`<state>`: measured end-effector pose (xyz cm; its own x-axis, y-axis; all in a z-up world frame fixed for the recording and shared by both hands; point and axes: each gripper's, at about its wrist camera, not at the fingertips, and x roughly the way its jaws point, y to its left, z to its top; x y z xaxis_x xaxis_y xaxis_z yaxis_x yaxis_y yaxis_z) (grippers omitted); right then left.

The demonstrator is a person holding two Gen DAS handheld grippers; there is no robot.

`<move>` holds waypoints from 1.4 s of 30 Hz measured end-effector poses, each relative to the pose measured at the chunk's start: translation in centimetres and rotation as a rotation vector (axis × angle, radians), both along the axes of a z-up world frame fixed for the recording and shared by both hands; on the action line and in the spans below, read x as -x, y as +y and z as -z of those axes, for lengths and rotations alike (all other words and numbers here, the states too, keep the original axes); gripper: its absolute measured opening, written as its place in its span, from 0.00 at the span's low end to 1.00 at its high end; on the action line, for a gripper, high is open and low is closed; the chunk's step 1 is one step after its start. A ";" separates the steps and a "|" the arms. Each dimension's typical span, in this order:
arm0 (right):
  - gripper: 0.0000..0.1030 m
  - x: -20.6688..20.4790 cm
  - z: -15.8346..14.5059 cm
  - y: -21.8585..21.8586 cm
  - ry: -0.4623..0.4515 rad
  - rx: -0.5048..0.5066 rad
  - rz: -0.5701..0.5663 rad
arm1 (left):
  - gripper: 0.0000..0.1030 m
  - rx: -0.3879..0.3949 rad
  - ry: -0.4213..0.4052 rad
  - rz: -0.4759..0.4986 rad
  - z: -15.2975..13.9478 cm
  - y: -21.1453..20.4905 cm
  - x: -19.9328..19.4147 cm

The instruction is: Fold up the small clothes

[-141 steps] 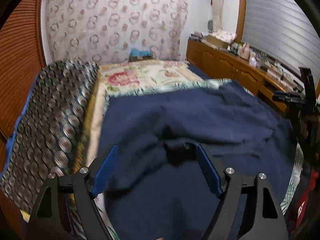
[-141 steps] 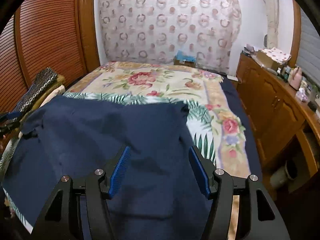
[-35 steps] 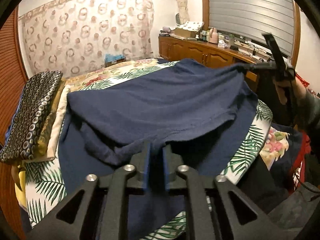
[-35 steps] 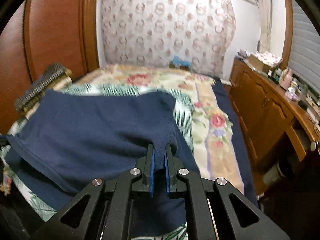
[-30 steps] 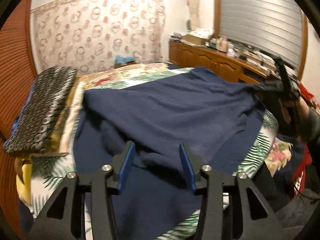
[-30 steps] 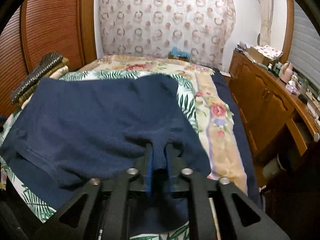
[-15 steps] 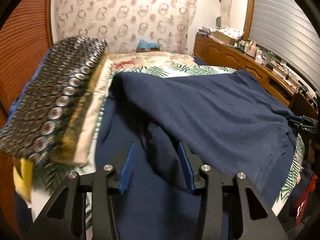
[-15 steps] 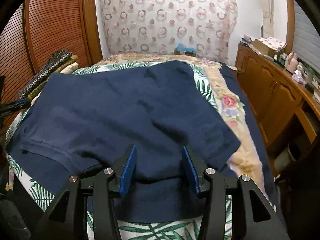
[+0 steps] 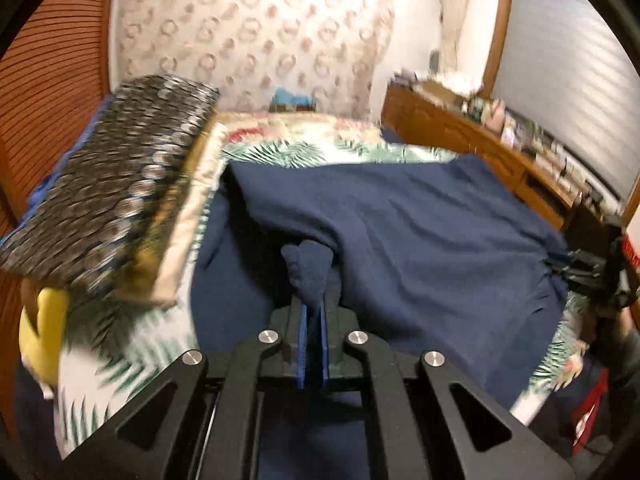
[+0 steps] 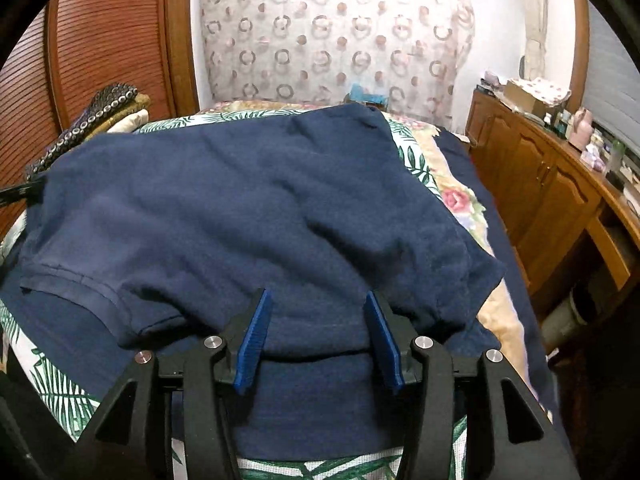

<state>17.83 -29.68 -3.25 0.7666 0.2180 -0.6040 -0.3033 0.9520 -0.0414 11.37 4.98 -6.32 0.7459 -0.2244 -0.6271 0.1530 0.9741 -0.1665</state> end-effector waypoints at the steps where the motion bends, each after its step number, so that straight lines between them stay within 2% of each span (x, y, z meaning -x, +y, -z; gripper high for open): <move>1: 0.51 -0.1 0.0 -0.2 0.001 -0.009 0.003 | 0.06 0.011 -0.019 -0.014 -0.3 0.5 1.2; 4: 0.51 -0.1 0.0 -0.2 -0.003 -0.013 0.007 | 0.06 0.021 -0.011 -0.040 -0.1 1.2 2.4; 7: 0.51 0.6 0.3 0.2 -0.002 -0.013 0.023 | 0.06 -0.025 0.015 -0.055 1.3 1.1 2.1; 11: 0.51 1.7 -0.3 -0.3 0.000 -0.071 0.038 | 0.06 -0.024 0.013 -0.069 1.7 0.9 1.9; 15: 0.51 3.9 -1.3 0.4 -0.012 -0.121 -0.006 | 0.06 -0.042 0.007 -0.065 1.9 0.5 2.3; 20: 0.51 5.2 -0.9 2.6 0.029 -0.151 -0.089 | 0.06 -0.038 0.012 -0.059 2.0 0.3 2.6; 27: 0.32 4.2 0.8 5.7 0.084 -0.107 -0.131 | 0.06 -0.026 0.015 -0.060 2.2 0.1 2.8; 28: 0.25 4.2 0.9 5.9 0.077 -0.097 -0.127 | 0.06 -0.025 0.015 -0.059 2.3 0.1 2.9; 29: 0.12 4.1 0.9 5.9 0.078 -0.093 -0.129 | 0.06 -0.024 0.016 -0.058 2.3 0.0 3.0; 31: 0.06 4.1 0.6 6.1 0.081 -0.096 -0.143 | 0.06 -0.020 0.015 -0.055 2.3 -0.1 3.1; 37: 0.05 6.2 -1.9 4.6 0.040 -0.115 -0.177 | 0.06 -0.003 -0.008 -0.044 1.2 -0.4 4.6; 42: 0.05 8.5 -2.8 4.1 0.010 -0.073 -0.166 | 0.06 -0.013 -0.031 -0.055 0.5 -0.4 5.8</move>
